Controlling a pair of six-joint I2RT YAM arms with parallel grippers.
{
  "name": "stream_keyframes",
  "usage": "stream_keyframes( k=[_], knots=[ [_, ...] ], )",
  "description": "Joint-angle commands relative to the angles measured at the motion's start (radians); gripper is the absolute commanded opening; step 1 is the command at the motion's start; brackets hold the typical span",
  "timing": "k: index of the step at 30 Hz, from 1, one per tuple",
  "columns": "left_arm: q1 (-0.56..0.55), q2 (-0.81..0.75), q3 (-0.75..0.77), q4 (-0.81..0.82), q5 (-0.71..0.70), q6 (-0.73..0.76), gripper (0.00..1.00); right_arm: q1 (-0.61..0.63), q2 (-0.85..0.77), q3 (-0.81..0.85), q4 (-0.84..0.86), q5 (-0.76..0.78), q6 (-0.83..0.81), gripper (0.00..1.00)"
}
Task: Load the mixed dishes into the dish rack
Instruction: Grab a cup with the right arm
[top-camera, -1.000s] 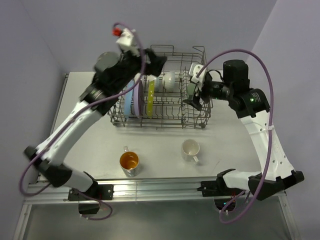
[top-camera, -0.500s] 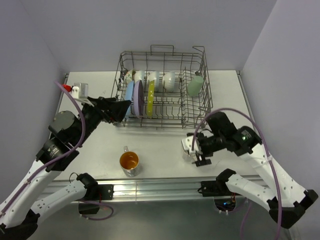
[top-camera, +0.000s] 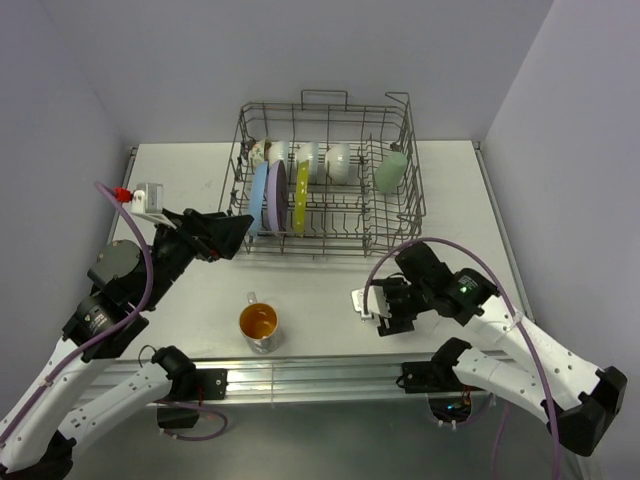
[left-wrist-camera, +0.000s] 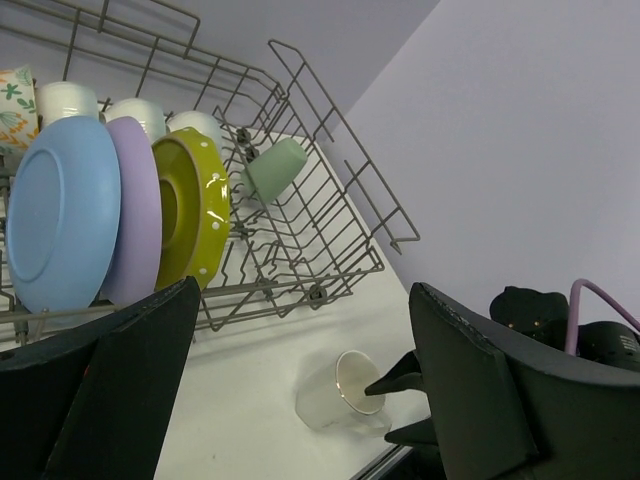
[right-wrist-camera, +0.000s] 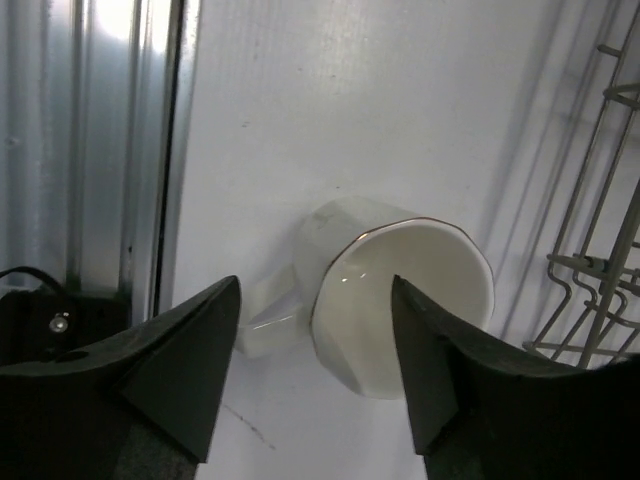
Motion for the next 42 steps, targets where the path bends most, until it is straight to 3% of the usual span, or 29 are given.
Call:
stream_keyframes(
  k=[1, 7, 21, 24, 28, 36, 42],
  knots=[
    [0.003, -0.005, -0.005, 0.007, -0.016, -0.009, 0.93, 0.007, 0.018, -0.018, 0.13, 0.051, 0.074, 0.67],
    [0.003, -0.008, -0.011, 0.012, -0.027, -0.008, 0.93, 0.02, 0.023, -0.061, 0.175, 0.057, 0.195, 0.55],
    [0.003, 0.007, -0.011, 0.017, -0.022, 0.001, 0.93, 0.03, 0.121, -0.125, 0.258, 0.099, 0.296, 0.43],
    [0.003, 0.001, -0.014, 0.023, -0.025, 0.0, 0.94, 0.03, 0.135, -0.111, 0.259, 0.094, 0.298, 0.32],
    [0.003, -0.008, -0.017, 0.027, -0.03, 0.007, 0.94, 0.03, 0.138, -0.096, 0.252, 0.079, 0.316, 0.0],
    [0.003, -0.008, -0.049, 0.107, 0.022, 0.011, 0.94, 0.007, 0.13, -0.013, 0.252, -0.021, 0.471, 0.0],
    [0.003, 0.001, -0.083, 0.248, 0.076, -0.02, 0.95, -0.058, 0.142, 0.134, 0.278, -0.217, 0.659, 0.0]
  ],
)
